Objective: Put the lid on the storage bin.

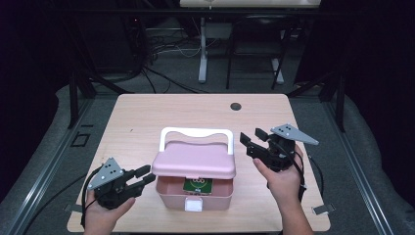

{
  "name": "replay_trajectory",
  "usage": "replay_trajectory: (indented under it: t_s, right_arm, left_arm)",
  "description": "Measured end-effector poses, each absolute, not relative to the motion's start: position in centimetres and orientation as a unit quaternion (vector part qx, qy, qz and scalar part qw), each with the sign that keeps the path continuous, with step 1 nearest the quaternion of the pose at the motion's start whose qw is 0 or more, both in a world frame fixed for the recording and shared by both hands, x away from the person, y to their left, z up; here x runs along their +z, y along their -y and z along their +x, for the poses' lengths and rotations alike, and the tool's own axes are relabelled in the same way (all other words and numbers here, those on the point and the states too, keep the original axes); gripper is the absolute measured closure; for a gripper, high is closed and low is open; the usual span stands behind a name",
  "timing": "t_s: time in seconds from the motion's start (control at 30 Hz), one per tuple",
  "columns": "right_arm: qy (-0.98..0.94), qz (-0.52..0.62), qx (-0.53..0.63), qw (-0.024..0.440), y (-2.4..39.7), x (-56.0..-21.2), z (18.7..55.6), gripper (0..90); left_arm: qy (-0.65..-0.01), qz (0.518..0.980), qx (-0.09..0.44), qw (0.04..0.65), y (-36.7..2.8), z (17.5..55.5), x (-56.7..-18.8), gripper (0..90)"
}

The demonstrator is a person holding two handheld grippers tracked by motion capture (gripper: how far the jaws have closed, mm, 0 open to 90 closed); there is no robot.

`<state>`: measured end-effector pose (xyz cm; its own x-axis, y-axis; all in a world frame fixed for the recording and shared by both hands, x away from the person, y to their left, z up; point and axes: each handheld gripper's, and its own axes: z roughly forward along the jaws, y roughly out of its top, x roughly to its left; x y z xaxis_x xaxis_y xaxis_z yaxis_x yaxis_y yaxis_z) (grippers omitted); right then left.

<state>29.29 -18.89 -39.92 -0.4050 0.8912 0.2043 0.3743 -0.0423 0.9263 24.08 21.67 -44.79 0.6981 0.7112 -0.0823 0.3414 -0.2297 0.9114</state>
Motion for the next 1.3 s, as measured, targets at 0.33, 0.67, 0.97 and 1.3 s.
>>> replay_trajectory:
  t_s: [0.33,0.67,0.97,1.3]
  right_arm:
    - [-0.647,0.487,0.535,0.242,18.7,-39.7,29.2,43.1]
    - [-0.647,0.488,0.534,0.24,18.7,-39.8,29.3,43.0]
    - [-0.648,0.49,0.532,0.239,18.7,-40.0,29.4,43.0]
    - [-0.65,0.492,0.529,0.237,18.7,-40.1,29.4,43.0]
  left_arm:
    - [-0.343,0.767,0.178,0.512,-21.8,23.6,-45.5,66.7]
    - [-0.34,0.77,0.177,0.51,-22.0,23.2,-45.9,66.7]
    - [-0.342,0.775,0.171,0.503,-21.8,22.8,-46.9,66.7]
    - [-0.344,0.779,0.165,0.498,-21.9,22.5,-47.5,66.7]
